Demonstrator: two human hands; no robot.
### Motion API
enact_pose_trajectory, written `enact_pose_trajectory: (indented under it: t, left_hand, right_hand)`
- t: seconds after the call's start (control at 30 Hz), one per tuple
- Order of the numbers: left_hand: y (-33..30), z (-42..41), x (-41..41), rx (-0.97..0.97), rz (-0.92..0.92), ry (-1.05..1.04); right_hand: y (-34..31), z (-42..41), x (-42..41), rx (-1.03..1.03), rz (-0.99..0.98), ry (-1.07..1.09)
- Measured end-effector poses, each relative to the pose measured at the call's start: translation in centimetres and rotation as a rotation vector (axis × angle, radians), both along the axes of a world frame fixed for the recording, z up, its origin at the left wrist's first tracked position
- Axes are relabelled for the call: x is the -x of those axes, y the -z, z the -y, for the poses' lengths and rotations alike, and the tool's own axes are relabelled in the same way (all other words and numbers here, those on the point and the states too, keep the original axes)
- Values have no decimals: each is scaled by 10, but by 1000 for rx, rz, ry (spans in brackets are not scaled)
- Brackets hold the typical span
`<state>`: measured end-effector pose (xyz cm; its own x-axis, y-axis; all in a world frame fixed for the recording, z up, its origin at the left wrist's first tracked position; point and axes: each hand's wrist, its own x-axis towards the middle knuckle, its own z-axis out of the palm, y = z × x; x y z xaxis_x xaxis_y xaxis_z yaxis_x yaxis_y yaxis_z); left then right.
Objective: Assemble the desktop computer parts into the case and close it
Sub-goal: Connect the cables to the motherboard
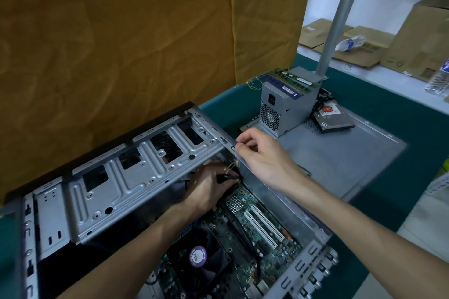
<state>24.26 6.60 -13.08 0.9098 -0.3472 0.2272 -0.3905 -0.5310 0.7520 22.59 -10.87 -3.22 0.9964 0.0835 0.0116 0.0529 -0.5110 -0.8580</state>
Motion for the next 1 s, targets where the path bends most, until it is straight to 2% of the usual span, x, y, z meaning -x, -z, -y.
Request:
enact_pose_trajectory:
  t: [1.0]
  left_hand:
    - [-3, -1, 0, -23, 20, 15]
  right_hand:
    - [3, -1, -2, -14, 23, 2]
